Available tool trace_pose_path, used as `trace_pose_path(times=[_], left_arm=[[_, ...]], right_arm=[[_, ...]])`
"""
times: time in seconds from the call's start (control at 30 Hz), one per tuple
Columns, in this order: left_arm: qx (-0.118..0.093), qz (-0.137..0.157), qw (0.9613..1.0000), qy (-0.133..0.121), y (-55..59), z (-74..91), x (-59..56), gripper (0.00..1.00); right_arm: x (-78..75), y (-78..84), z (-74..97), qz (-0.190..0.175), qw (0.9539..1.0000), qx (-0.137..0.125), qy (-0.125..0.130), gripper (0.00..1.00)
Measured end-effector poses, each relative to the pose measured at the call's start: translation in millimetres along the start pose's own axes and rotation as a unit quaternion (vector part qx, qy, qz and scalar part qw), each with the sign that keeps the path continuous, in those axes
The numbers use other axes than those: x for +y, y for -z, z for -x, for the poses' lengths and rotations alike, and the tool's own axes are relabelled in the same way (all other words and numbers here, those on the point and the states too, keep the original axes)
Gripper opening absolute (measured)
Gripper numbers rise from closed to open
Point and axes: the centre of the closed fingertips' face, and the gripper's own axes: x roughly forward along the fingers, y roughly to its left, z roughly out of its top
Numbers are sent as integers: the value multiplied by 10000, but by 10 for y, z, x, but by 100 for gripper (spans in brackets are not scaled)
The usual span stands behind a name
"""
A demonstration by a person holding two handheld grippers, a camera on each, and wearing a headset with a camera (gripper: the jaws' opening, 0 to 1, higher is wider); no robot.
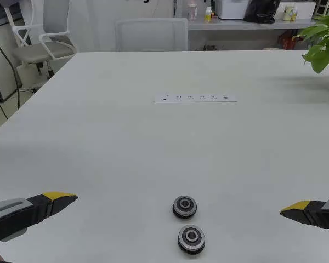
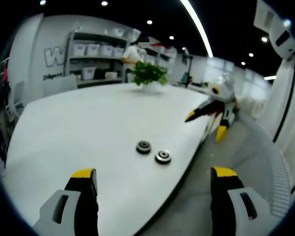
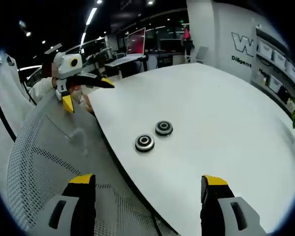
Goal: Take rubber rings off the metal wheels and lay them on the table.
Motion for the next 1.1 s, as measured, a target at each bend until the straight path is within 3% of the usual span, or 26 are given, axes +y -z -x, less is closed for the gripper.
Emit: trace_pose_path(times=[1.1], left_arm=[[55, 41, 9997, 247, 44, -23, -47, 96]], right_arm=[[-106, 23, 10, -190, 9994, 53, 296, 86]])
